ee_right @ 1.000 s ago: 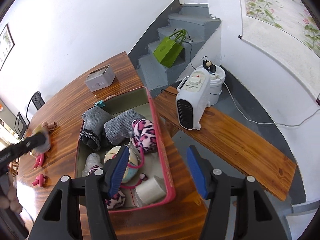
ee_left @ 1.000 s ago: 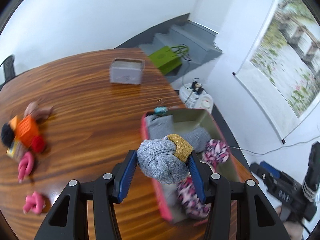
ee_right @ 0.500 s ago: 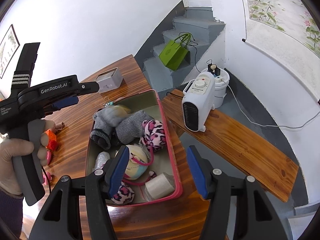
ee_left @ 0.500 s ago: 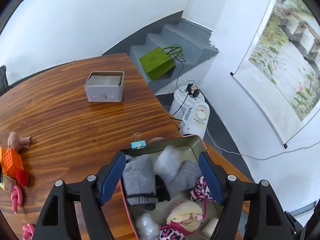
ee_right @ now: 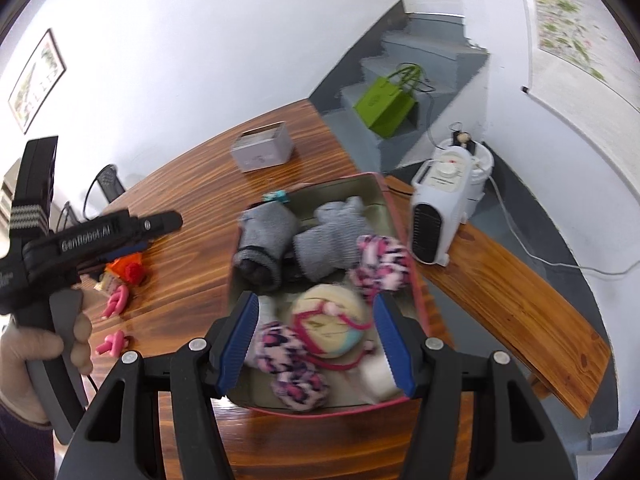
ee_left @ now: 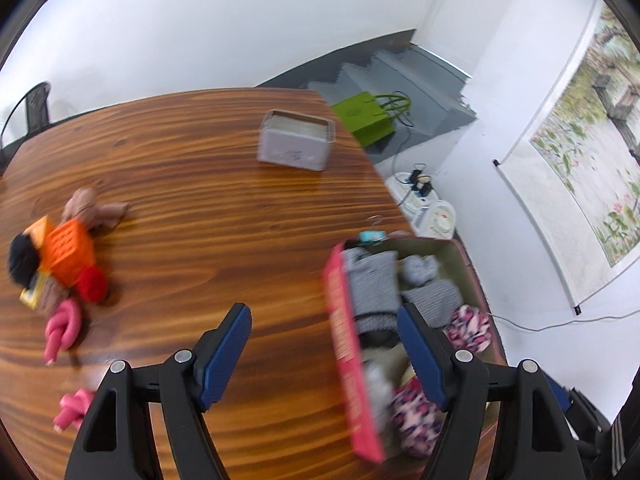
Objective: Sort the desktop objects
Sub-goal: 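Move both tools back toward the pink foam knots on the table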
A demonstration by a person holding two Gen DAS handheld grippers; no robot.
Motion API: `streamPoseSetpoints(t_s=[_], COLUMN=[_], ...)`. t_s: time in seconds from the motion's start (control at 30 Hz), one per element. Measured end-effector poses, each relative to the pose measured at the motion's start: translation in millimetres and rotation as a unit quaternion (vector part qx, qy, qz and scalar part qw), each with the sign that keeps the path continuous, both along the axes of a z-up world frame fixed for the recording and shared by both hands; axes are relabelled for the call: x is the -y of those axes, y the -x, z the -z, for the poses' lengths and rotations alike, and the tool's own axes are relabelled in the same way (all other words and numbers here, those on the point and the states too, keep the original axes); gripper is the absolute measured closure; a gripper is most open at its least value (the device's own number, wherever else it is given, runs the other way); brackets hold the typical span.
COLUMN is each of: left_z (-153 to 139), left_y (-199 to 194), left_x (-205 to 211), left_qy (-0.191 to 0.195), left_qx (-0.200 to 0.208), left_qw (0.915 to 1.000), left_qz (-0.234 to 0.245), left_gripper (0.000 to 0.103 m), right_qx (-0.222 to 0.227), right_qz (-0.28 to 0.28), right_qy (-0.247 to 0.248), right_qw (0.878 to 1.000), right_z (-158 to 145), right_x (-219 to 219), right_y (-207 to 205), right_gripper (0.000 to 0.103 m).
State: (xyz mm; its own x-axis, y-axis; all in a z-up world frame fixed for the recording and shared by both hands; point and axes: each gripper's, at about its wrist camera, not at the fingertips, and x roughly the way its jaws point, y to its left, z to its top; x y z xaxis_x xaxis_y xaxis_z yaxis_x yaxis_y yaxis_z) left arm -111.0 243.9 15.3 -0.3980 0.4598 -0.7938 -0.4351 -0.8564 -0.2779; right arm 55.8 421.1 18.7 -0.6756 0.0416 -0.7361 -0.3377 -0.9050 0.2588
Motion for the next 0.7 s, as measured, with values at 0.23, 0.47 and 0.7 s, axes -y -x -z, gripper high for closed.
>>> streamPoseSetpoints(t_s=[0.23,0.47,0.7], left_z=[14.6,28.2,43.2], left_y=[-3.0,0.3,6.7], left_x=[77.0,163.3,241.4], left_qy=[0.010,0.019,0.028], left_qx=[0.018,0.031,0.047], left_qw=[0.9982,0.9922,0.9839], left_qz=[-0.056,-0.119,-0.170], left_gripper=[0.026,0.026,0.026], right_qx=[0.002,0.013,0.044], right_qz=[-0.055,-0.108,-0.167], right_qy=[0.008,0.013,0.028], right_qw=[0.998,0.994,0.985], right_z=[3.8,11.1,34.3], right_x=[52.6,108.7,173.5], right_y=[24.0,49.6,79.8], right_gripper=[0.039,0.036,0.035])
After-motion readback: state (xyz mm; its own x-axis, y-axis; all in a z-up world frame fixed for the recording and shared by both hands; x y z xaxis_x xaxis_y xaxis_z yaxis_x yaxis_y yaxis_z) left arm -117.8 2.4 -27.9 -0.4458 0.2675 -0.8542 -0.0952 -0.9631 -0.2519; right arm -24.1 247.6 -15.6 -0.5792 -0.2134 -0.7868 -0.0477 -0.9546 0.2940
